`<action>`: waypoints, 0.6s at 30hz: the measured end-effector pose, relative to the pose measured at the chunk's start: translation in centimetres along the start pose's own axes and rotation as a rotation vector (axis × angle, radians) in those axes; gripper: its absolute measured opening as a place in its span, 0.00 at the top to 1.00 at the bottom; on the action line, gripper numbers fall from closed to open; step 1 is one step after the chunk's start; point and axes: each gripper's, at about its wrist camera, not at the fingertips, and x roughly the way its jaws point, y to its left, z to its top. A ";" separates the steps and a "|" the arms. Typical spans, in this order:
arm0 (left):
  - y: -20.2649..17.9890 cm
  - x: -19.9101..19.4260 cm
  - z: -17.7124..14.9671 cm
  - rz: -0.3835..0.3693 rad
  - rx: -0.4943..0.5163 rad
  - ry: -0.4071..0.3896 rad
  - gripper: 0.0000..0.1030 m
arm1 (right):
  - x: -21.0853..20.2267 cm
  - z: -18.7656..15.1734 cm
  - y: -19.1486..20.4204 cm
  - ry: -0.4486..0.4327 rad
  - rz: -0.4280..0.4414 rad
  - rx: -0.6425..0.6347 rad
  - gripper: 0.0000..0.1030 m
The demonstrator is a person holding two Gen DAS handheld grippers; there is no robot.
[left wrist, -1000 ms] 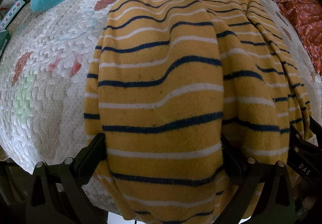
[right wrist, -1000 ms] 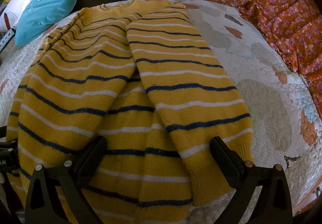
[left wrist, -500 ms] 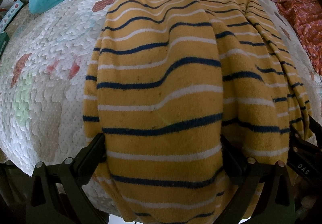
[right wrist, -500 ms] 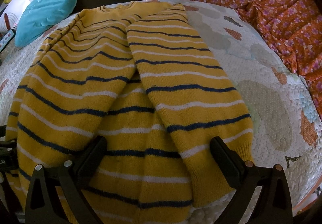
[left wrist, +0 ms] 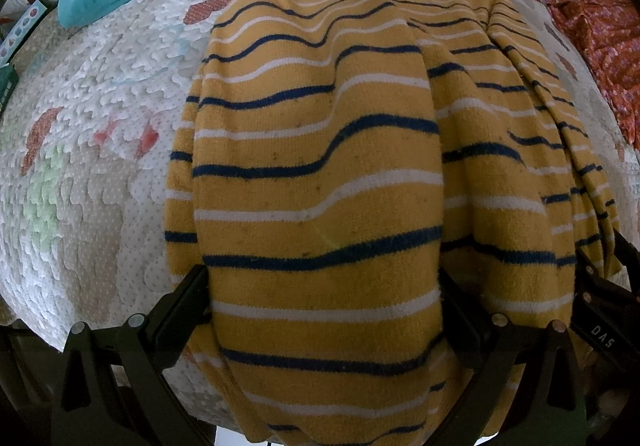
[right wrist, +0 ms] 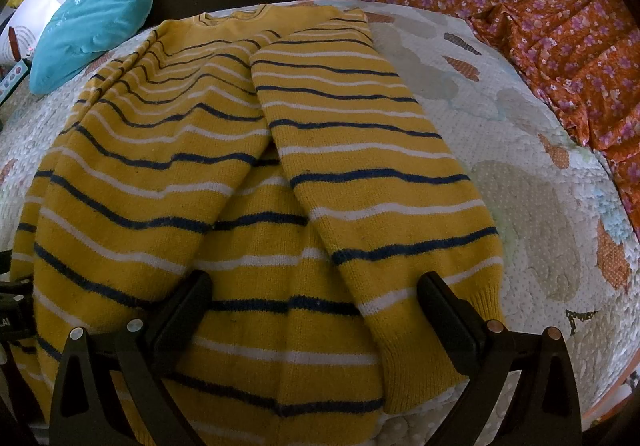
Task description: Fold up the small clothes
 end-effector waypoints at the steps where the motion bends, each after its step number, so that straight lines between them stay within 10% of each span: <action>1: 0.1 -0.1 0.0 -0.013 -0.004 0.004 0.00 | 0.0 0.0 0.0 -0.006 -0.001 0.000 0.00; 12: 5.4 -5.2 0.2 -0.161 -0.163 -0.112 0.08 | 0.0 0.1 -0.1 0.001 -0.001 -0.008 0.00; 18: 12.8 -6.6 1.8 0.038 -0.356 -0.123 0.08 | -3.6 1.2 -0.7 -0.078 -0.060 -0.047 0.15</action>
